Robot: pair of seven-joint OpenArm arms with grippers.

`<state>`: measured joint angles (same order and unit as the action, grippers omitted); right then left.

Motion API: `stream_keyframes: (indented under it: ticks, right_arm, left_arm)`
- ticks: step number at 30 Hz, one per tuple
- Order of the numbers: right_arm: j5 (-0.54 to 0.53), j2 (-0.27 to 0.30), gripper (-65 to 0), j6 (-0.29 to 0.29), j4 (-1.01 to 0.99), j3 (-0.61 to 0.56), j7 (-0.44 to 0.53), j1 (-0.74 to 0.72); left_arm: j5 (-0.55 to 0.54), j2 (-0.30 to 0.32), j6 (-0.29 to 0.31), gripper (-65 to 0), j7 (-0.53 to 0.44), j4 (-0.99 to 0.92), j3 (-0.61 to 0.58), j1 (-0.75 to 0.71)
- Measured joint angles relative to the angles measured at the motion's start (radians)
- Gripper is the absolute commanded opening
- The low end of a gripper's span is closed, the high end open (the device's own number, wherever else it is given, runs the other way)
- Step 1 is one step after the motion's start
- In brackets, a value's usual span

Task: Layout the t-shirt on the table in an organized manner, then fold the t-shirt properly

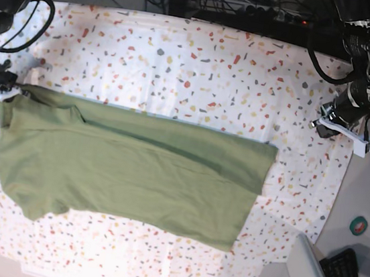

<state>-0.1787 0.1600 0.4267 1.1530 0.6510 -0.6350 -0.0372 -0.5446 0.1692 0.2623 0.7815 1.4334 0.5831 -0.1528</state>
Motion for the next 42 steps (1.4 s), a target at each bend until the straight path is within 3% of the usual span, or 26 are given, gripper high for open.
stream_keyframes:
  ticks: [5, 8, 14, 23, 32, 34, 37, 38, 42]
  right_arm:
    - [-0.003, -0.008, -65.0, 0.000, -0.016, 0.000, -0.003, -0.011]
    - [0.000, -0.002, -65.0, -0.001, -0.018, -0.064, -0.003, -0.026]
    - [-0.011, -0.041, -65.0, 0.000, -0.033, -0.108, -0.004, -0.084]
    - [-0.002, 0.022, -65.0, -0.001, -0.274, -0.103, 0.050, -0.253]
    - [-0.007, 0.005, -65.0, -0.001, -0.278, -0.052, 0.102, -0.309]
    - [-0.006, 0.005, -65.0, -0.001, -0.273, -0.050, 0.100, -0.304]
    - [-0.006, -0.002, -65.0, -0.001, -0.201, -0.053, 0.023, -0.257]
    - [-0.008, -0.002, -65.0, -0.001, -0.175, -0.054, 0.000, -0.235]
    - [0.003, -0.039, -65.0, -0.008, -0.143, -0.050, -0.047, -0.172]
  left_arm:
    - [0.000, 0.000, 0.000, -65.0, 0.000, 0.000, 0.000, 0.000]
    - [0.000, 0.000, 0.000, -65.0, 0.000, 0.000, 0.000, 0.000]
    - [0.000, 0.001, 0.000, -65.0, 0.000, 0.000, 0.000, 0.000]
    - [0.000, 0.003, 0.000, -65.0, 0.000, 0.000, 0.000, 0.000]
    - [-0.003, 0.003, 0.000, -65.0, 0.000, 0.000, 0.000, 0.000]
    - [-0.002, 0.003, 0.000, -65.0, 0.000, 0.000, 0.000, 0.000]
    - [-0.003, 0.003, 0.000, -65.0, 0.000, 0.000, 0.000, -0.001]
    - [-0.003, 0.008, 0.000, -63.4, 0.001, 0.000, -0.002, -0.002]
    - [0.005, 0.024, -0.002, -42.9, 0.000, 0.000, 0.004, -0.017]
